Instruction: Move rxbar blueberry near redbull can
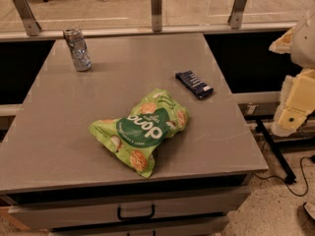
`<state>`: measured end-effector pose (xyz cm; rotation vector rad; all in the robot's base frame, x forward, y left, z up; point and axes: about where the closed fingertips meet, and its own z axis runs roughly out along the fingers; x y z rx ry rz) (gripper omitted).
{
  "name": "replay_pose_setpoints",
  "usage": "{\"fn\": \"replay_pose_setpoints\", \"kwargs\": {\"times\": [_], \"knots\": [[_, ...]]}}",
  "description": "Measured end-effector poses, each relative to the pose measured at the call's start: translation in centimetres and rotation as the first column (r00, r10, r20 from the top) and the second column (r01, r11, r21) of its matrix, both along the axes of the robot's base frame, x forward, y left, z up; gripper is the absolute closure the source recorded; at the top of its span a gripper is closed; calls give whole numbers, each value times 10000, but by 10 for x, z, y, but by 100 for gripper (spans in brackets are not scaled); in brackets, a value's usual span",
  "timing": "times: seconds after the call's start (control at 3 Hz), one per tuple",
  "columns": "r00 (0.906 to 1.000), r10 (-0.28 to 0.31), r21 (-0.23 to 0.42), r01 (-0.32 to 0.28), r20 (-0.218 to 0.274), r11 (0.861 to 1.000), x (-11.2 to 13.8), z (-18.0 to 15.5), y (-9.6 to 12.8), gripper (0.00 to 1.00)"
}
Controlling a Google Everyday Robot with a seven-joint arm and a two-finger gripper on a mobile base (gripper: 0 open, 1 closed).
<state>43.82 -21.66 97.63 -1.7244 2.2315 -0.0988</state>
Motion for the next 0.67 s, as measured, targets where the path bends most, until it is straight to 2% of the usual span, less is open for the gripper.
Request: {"fn": "replay_pose_setpoints", "kwargs": {"times": [0.33, 0.67], "knots": [[10000, 0, 0, 0, 2, 10000, 0, 0, 0, 0], [9903, -1388, 263, 1387, 27, 9900, 22, -16, 1, 0]]}}
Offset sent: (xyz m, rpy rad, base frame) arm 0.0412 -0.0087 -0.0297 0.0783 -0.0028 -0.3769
